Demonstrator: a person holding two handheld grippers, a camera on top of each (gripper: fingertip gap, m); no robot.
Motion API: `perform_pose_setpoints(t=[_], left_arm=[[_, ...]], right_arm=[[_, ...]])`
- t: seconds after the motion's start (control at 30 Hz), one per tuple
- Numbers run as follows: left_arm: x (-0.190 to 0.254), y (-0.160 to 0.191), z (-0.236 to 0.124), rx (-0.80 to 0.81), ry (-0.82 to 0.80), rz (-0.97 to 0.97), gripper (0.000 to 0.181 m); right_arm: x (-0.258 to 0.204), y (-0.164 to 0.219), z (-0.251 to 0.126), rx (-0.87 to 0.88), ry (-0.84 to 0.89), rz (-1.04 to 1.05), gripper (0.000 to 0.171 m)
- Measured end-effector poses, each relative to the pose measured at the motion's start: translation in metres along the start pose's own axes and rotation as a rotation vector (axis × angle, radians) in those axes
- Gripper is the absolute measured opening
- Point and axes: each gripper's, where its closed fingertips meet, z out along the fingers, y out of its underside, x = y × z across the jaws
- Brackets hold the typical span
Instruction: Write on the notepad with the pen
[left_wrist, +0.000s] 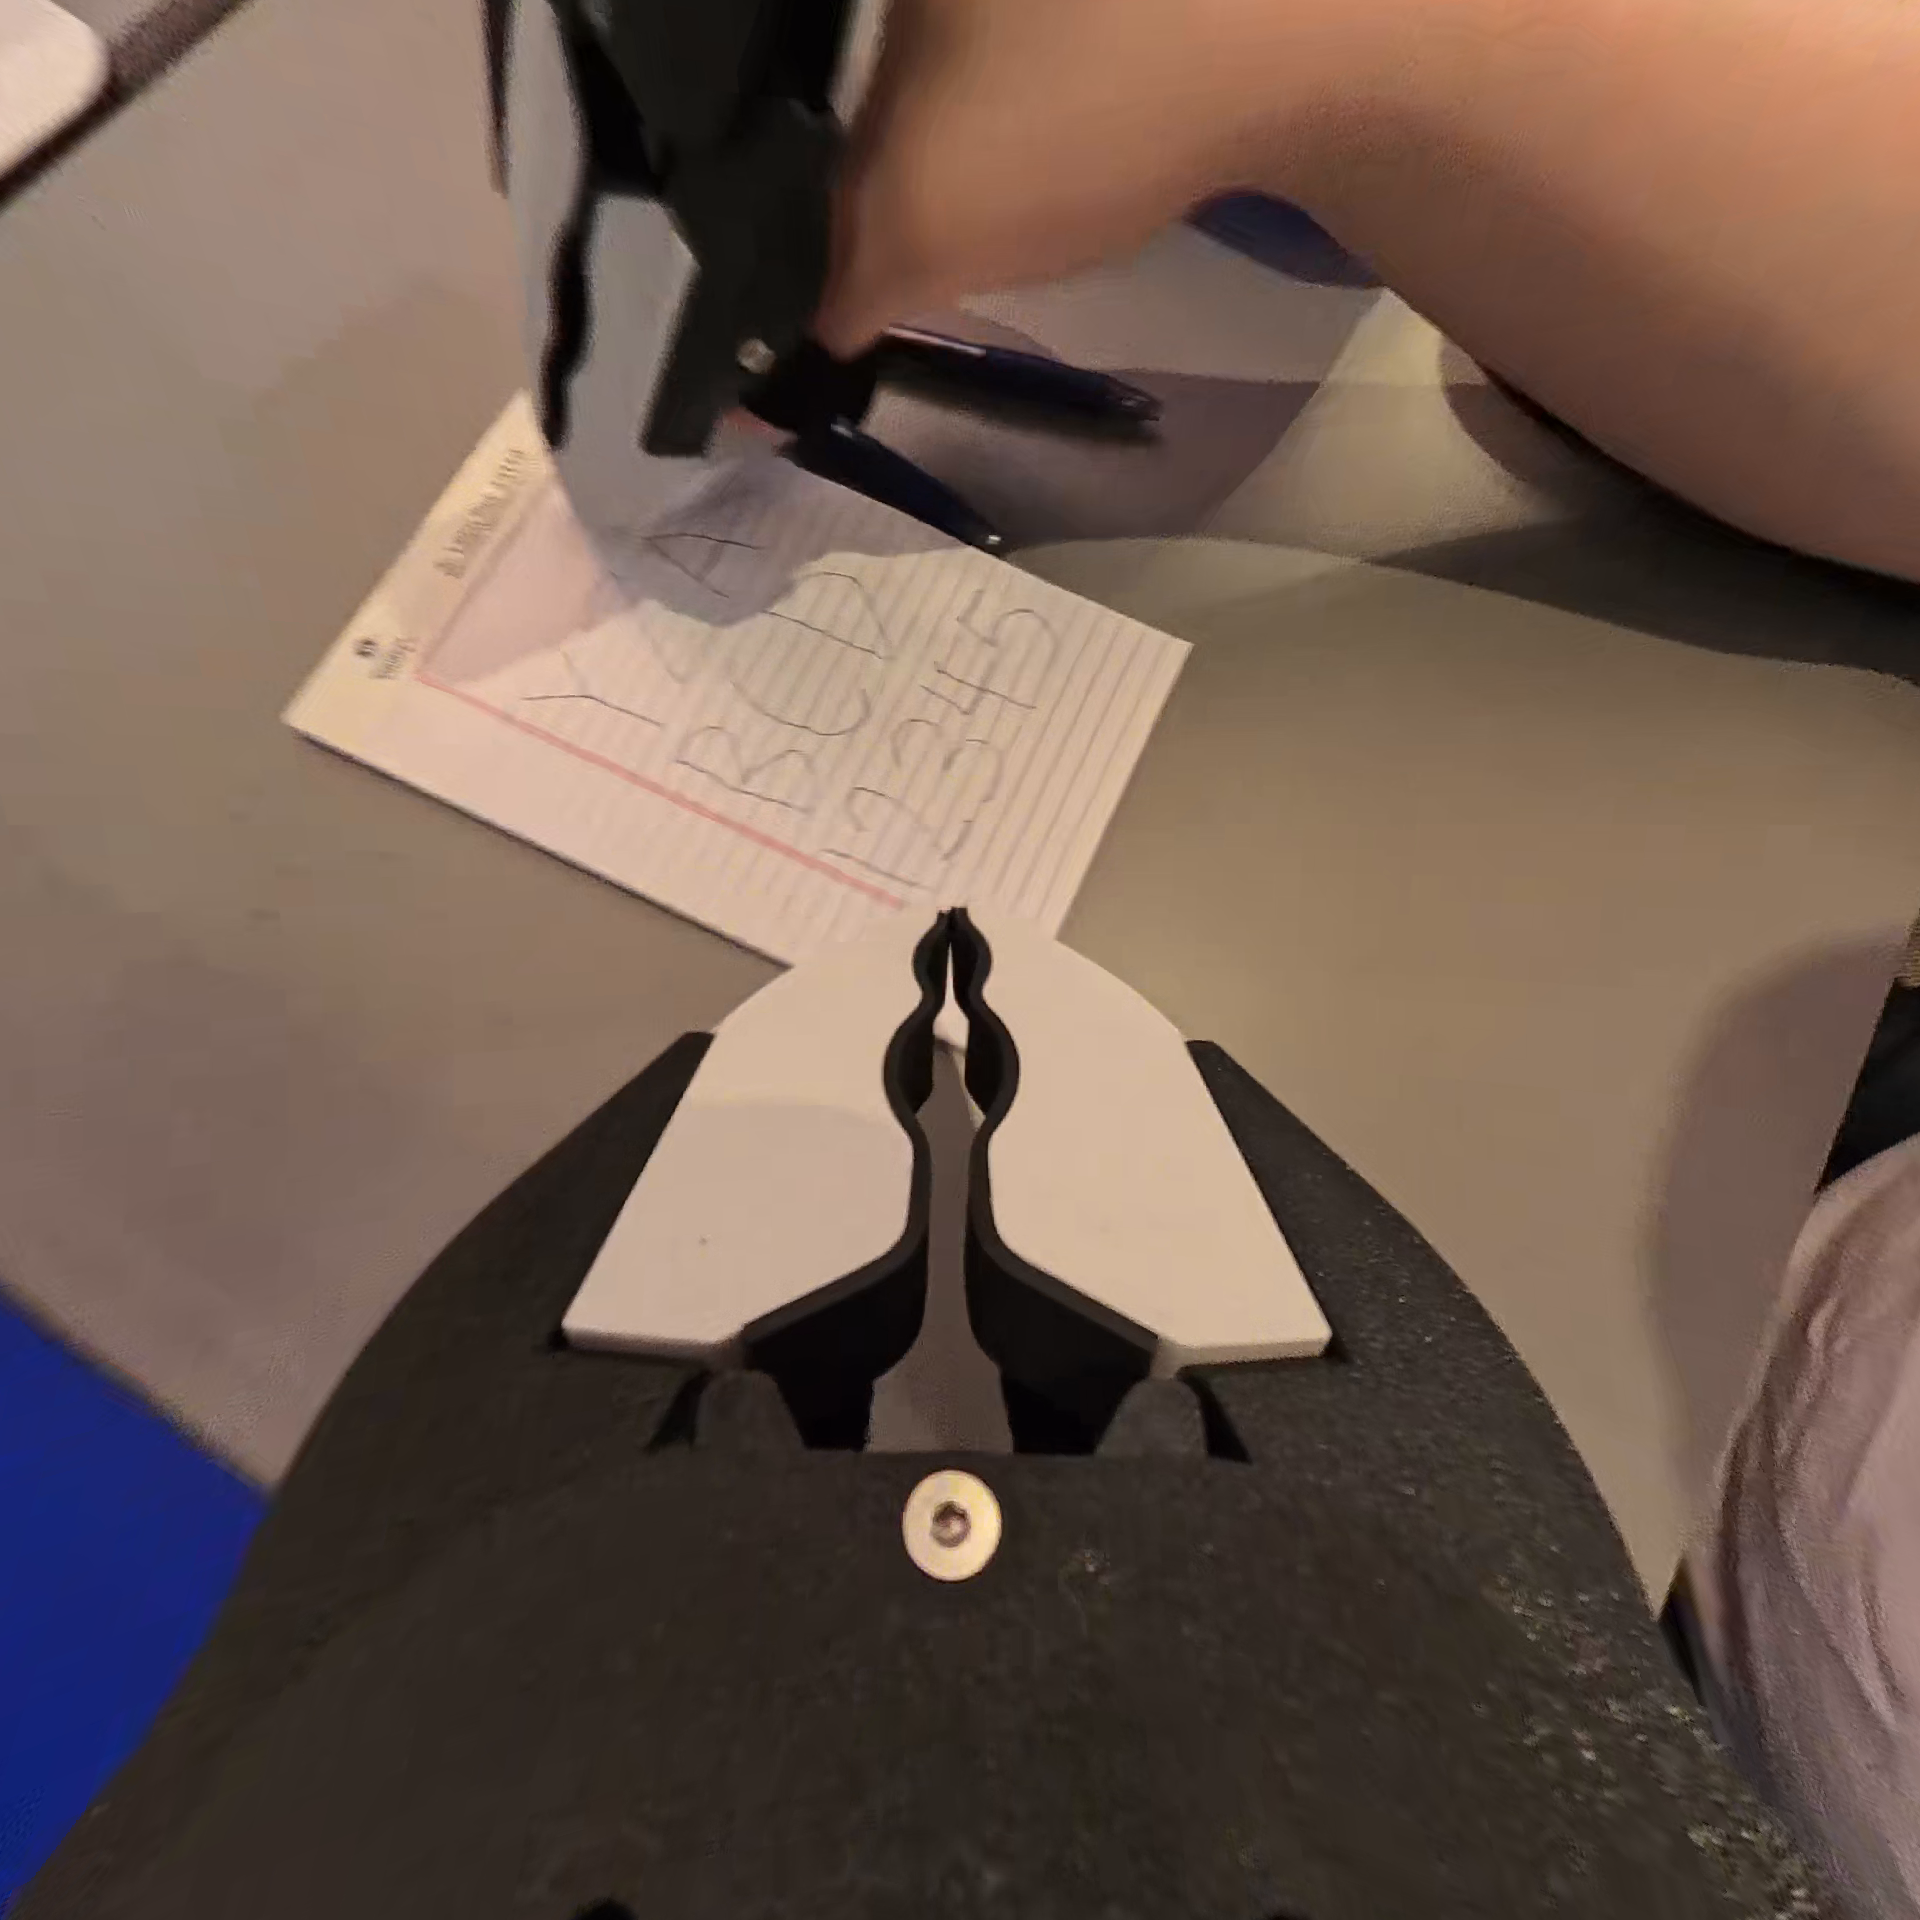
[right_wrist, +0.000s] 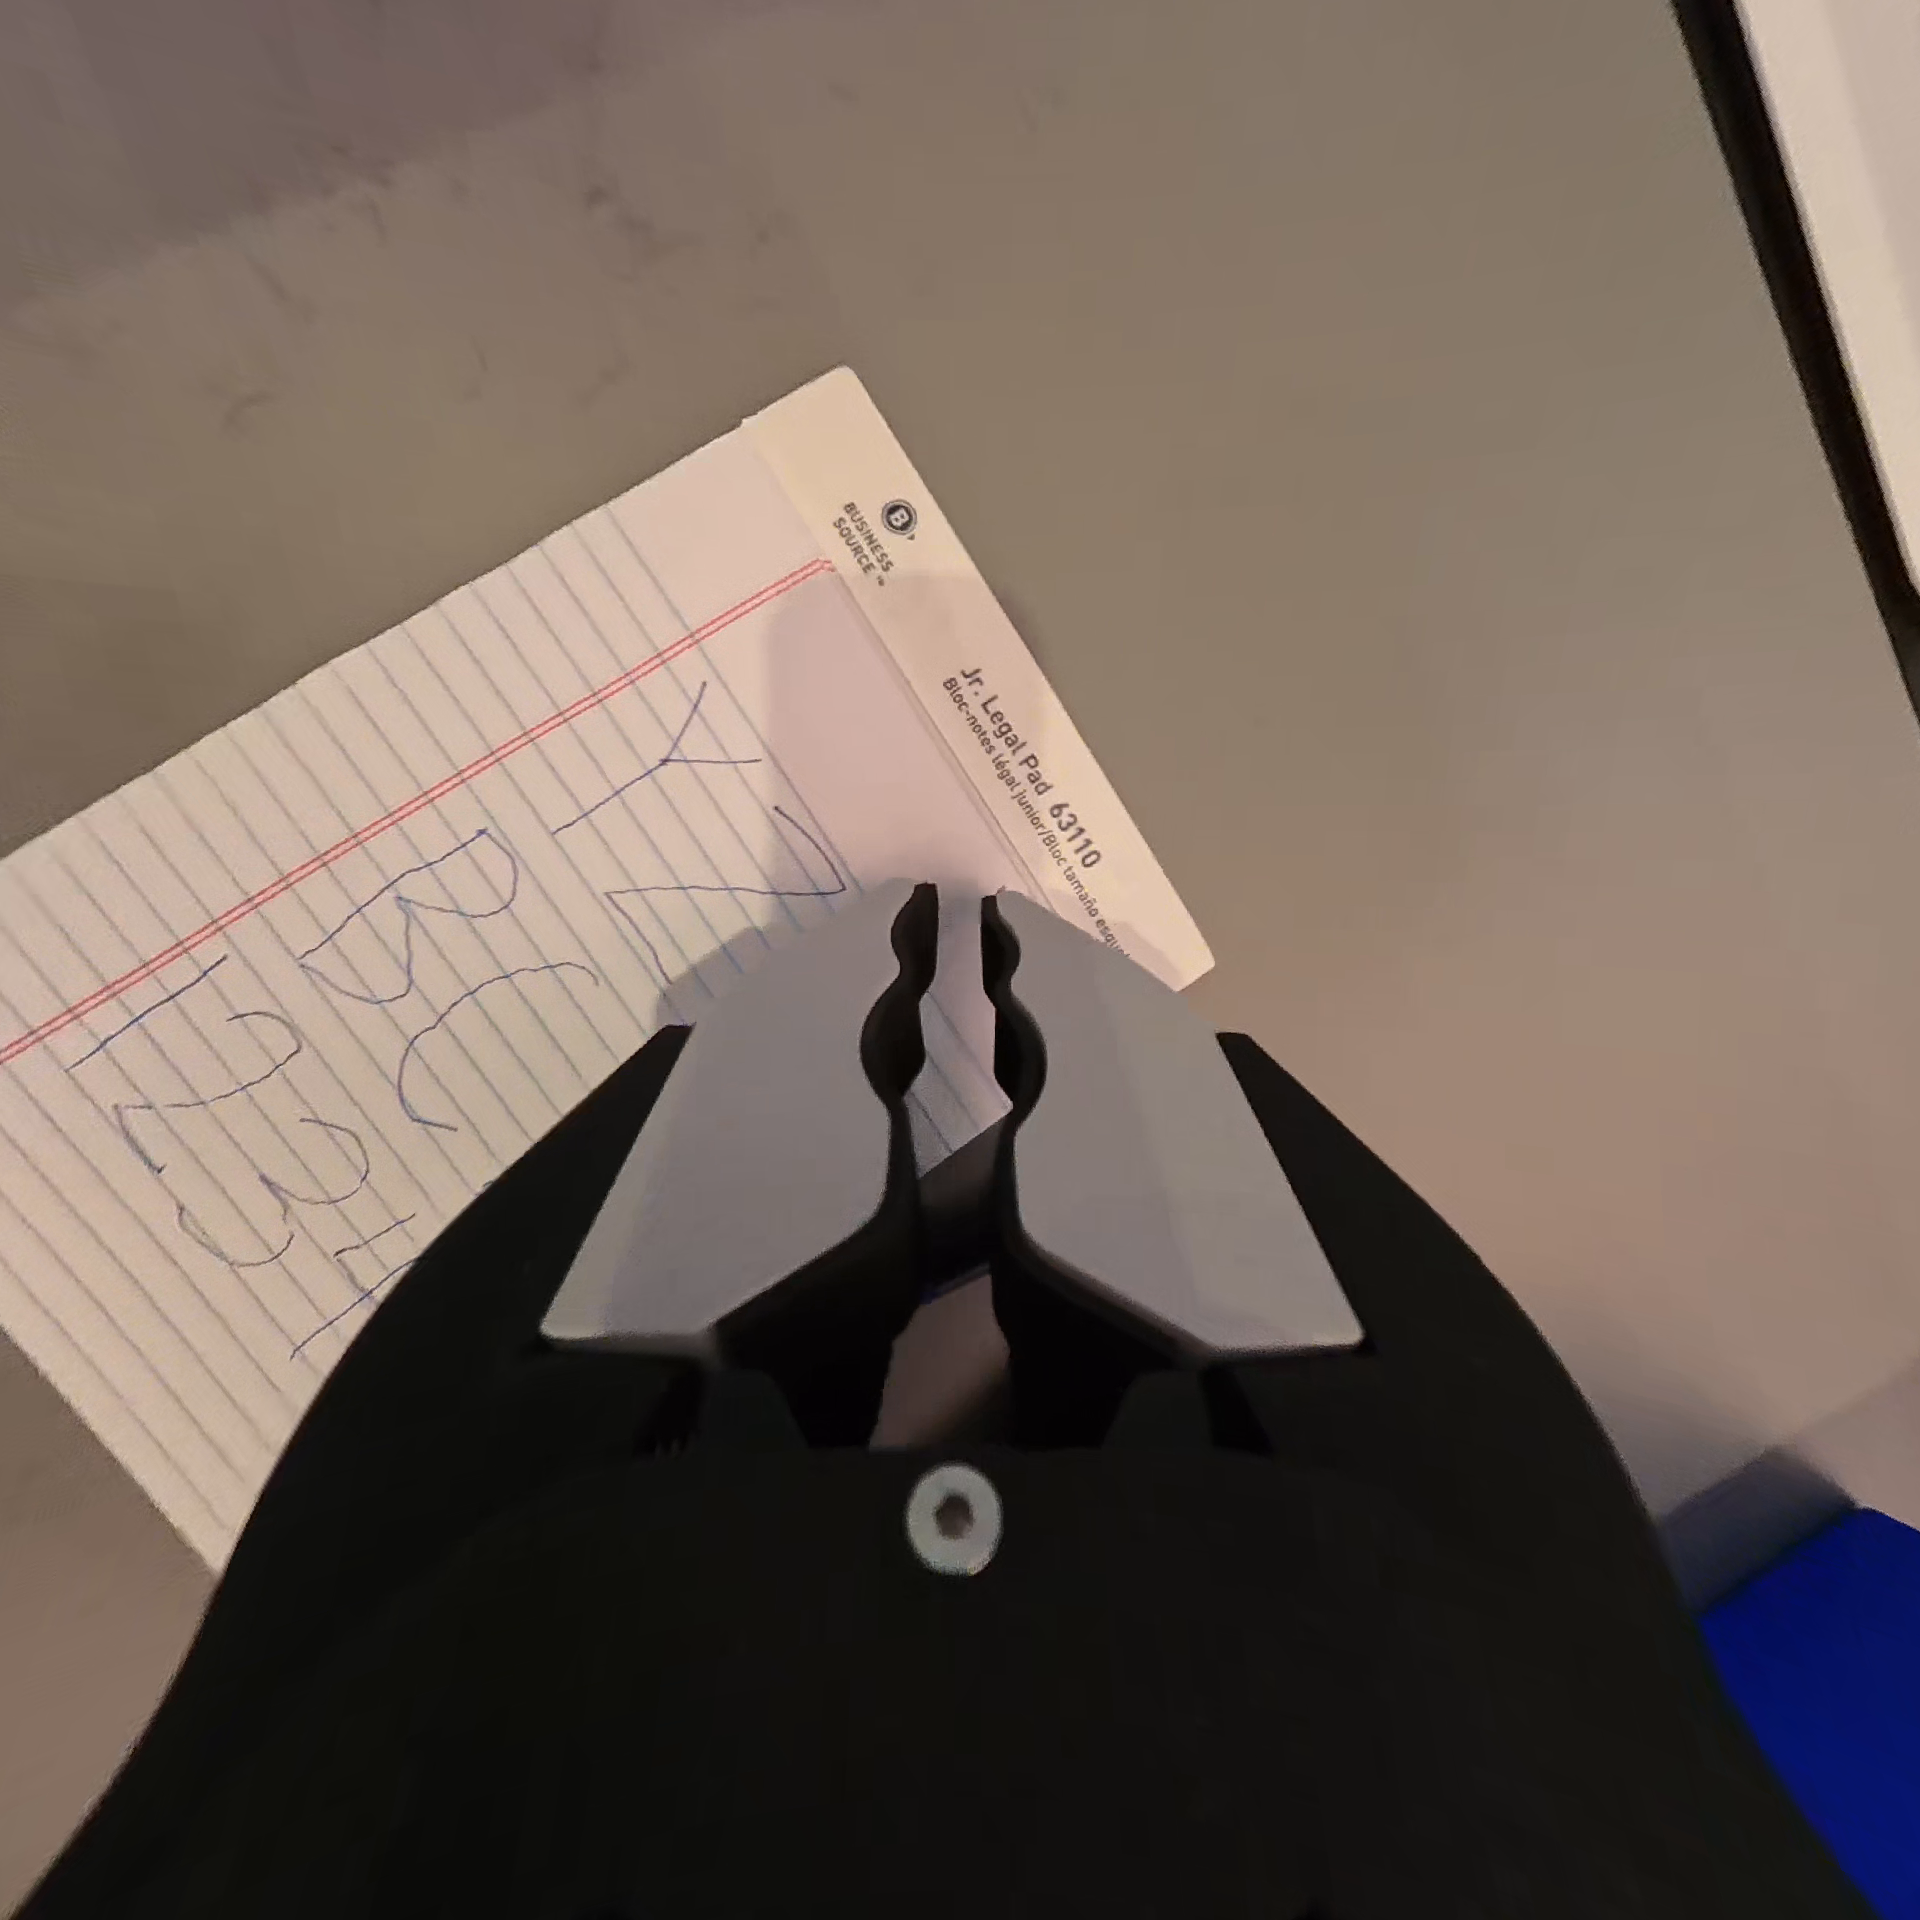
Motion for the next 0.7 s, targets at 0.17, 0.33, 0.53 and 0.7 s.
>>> perform_pose_setpoints(t=[0.17, 0.33, 0.53, 0.7], left_arm=[[0.013, 0.005, 0.030, -0.001, -0.056, 0.096, 0.000], [0.010, 0.006, 0.041, -0.012, -0.056, 0.092, 0.000], [0.005, 0.010, 0.053, -0.025, -0.032, 0.048, 0.000], [0.003, 0.021, 0.057, -0.098, -0.049, 0.063, 0.000]], right_arm=[[-0.022, 0.014, -0.031, 0.019, -0.182, 0.019, 0.007], [-0.072, 0.050, -0.070, -0.017, -0.450, -0.018, 0.009], [-0.108, 0.076, -0.078, 0.083, -0.425, -0.217, 0.011], [-0.121, 0.081, -0.068, 0.083, -0.334, -0.365, 0.022]])
